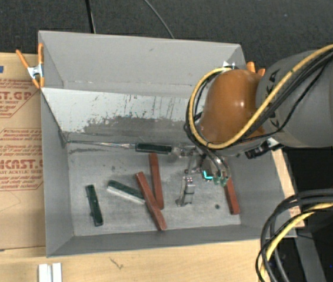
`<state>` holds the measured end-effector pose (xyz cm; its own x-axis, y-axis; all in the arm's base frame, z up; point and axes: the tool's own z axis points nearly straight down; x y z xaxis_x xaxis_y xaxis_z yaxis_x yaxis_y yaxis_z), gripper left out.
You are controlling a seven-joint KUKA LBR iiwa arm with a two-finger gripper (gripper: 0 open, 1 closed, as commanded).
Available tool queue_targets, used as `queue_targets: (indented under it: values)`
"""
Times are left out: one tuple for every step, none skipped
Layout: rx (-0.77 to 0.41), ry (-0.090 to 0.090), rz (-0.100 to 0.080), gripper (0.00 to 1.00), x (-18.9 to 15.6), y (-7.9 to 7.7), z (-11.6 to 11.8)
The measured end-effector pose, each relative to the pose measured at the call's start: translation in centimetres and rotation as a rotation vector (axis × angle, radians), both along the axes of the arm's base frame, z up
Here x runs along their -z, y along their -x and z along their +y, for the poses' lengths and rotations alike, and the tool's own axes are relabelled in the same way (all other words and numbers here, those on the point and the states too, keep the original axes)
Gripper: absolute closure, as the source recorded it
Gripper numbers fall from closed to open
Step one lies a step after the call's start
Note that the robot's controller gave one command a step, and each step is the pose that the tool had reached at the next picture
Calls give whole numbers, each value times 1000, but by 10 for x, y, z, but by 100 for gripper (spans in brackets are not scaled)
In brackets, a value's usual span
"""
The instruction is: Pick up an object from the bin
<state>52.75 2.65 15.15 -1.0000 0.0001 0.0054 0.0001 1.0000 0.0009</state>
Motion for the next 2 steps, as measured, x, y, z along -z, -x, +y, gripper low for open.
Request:
queue_targets:
  values:
    - [0, 0, -6, 0, -3, -2, 0]
    - [104, 0, -8, 0, 34, 4, 46]
